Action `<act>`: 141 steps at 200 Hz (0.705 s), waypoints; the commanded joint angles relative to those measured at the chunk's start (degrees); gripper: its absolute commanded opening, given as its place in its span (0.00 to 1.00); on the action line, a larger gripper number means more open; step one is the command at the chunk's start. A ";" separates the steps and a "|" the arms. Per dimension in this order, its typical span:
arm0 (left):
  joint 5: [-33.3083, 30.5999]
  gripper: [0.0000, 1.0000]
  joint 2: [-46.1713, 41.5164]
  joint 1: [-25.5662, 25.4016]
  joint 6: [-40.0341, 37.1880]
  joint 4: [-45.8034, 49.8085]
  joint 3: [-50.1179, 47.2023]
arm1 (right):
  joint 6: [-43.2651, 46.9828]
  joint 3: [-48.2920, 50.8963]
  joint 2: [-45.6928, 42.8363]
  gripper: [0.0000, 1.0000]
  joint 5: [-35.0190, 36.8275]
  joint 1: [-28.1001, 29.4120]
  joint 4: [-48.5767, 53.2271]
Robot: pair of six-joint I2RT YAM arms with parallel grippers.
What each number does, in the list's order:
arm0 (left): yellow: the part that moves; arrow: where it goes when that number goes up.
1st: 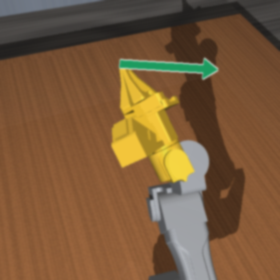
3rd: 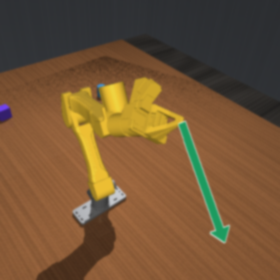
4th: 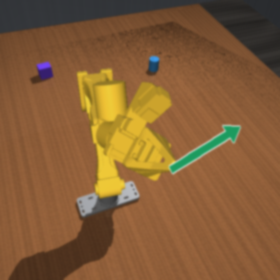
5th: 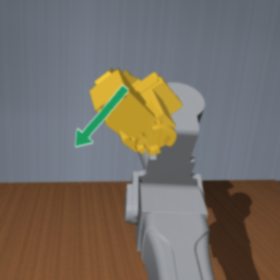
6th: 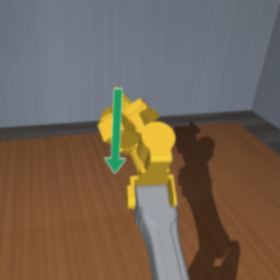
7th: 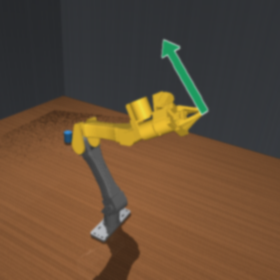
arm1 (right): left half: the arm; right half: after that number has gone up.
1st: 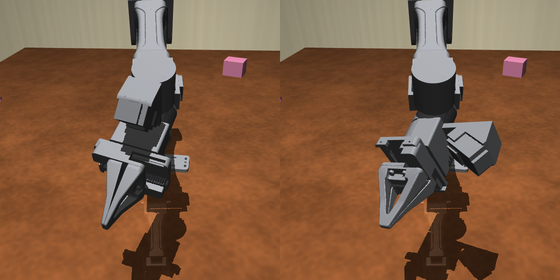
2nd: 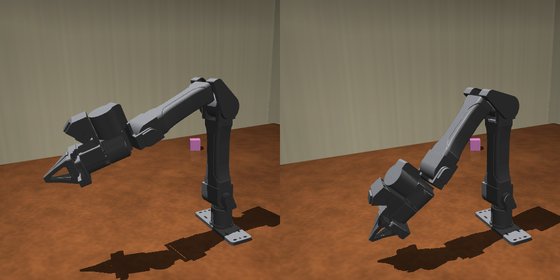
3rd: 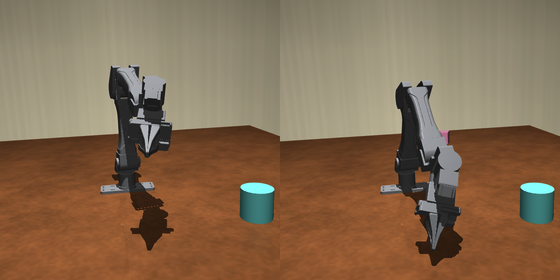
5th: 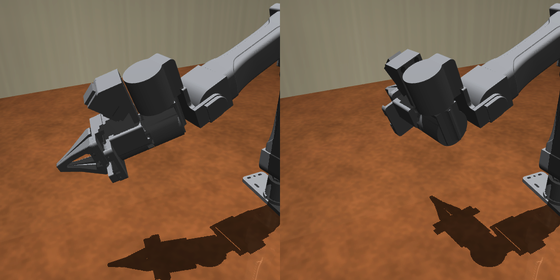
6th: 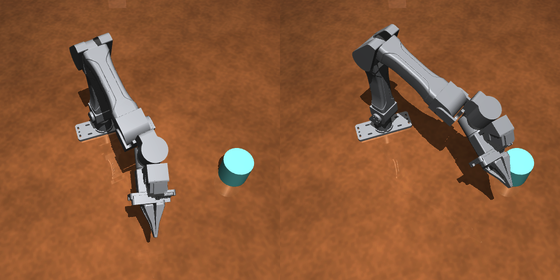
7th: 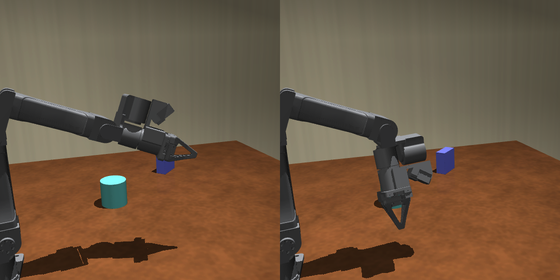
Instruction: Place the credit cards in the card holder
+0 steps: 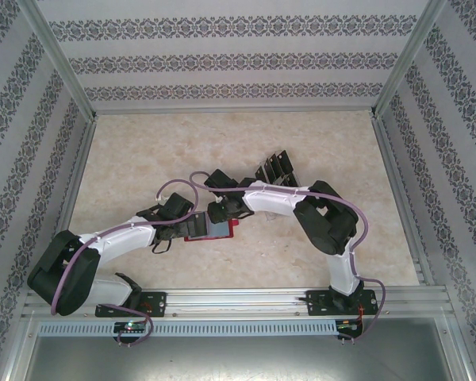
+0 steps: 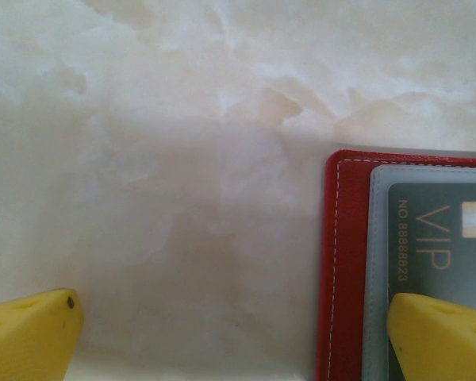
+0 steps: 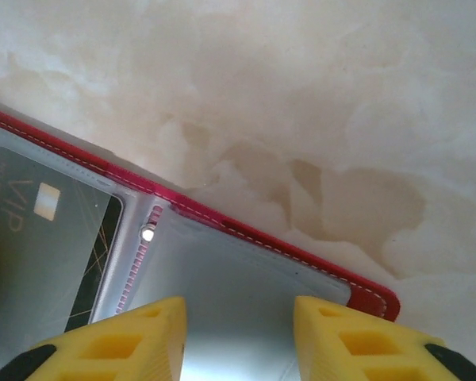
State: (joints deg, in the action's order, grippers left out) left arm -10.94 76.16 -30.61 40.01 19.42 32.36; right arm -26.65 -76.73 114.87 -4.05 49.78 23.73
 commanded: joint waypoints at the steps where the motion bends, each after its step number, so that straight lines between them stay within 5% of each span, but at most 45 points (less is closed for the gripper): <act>1: -0.05 0.99 0.61 0.72 0.70 0.62 -0.94 | -1.08 1.23 0.42 0.37 -1.27 0.67 -0.26; 141: -0.02 0.99 -2.60 0.72 0.59 2.56 -0.36 | -5.27 2.37 0.53 0.37 -9.17 0.85 -4.13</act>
State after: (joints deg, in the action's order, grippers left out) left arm -10.79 75.85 -30.61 40.14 19.55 32.36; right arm -30.96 -75.46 114.87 -11.62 49.78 19.46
